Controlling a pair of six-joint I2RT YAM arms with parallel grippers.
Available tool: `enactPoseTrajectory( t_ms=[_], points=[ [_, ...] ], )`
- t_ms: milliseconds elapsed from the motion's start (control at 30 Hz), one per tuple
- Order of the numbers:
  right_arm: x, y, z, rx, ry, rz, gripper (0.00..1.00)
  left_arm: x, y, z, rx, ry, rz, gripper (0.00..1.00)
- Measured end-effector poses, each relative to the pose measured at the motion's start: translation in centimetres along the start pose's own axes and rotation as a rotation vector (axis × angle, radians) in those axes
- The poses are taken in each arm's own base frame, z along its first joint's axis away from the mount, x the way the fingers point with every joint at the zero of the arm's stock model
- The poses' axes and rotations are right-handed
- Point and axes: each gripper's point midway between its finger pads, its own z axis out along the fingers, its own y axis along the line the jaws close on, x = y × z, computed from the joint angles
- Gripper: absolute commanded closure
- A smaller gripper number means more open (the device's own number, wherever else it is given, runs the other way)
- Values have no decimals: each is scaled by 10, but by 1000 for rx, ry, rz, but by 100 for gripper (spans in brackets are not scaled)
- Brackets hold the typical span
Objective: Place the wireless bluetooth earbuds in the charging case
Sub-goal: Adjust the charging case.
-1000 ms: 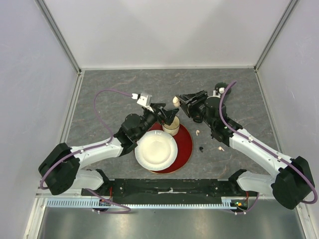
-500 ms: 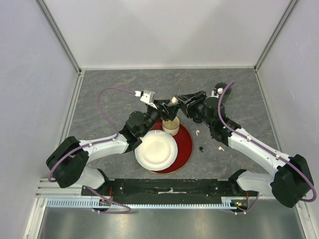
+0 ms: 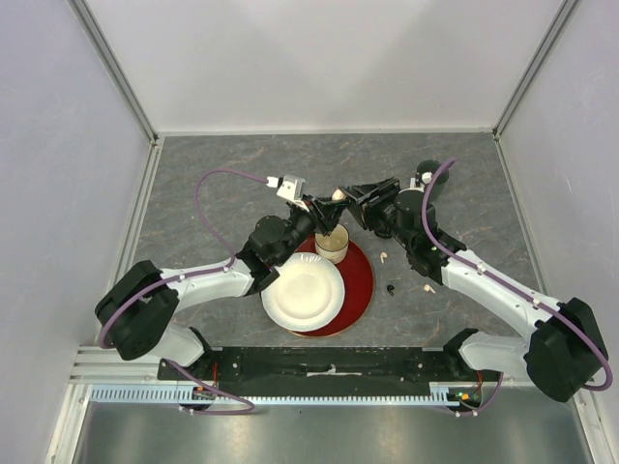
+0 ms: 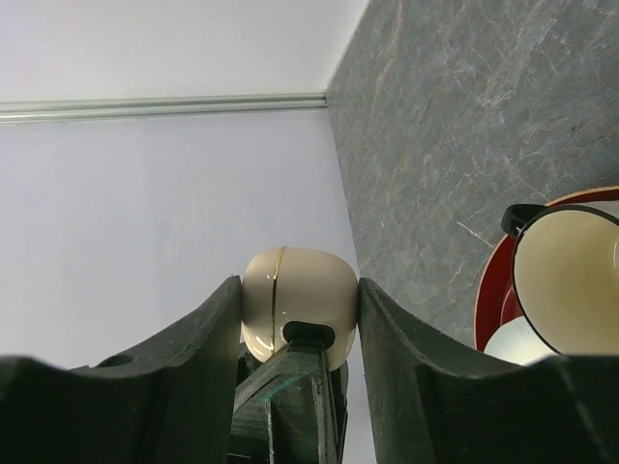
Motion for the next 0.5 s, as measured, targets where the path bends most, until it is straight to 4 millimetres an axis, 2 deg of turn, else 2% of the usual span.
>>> enactPoseTrajectory(
  t_ms=[33, 67, 100, 167, 200, 233, 267, 367, 500],
  points=[
    [0, 0, 0, -4, 0, -5, 63, 1, 0, 0, -1, 2, 0, 90],
    [0, 0, 0, -9, 1, -14, 55, 1, 0, 0, -1, 3, 1, 92],
    [0, 0, 0, -12, 3, -28, 39, 1, 0, 0, -1, 4, 3, 95],
    [1, 1, 0, -24, 12, -64, 25, 0, 0, -1, -1, 5, 10, 98],
    [3, 2, -1, -29, 21, -81, 12, -1, 0, -1, -2, 4, 15, 98],
    [6, 2, -2, -33, 36, -107, 6, -1, 0, -2, -3, 7, 20, 98],
    [8, 1, -3, -35, 47, -141, 2, -3, 1, -3, -5, 6, 30, 98],
    [10, 2, -5, -28, 65, -227, 2, -7, 2, -7, -2, 13, 57, 98],
    [5, 18, -8, -46, 72, -321, 2, -20, 11, -22, 27, 21, 108, 98]
  ],
)
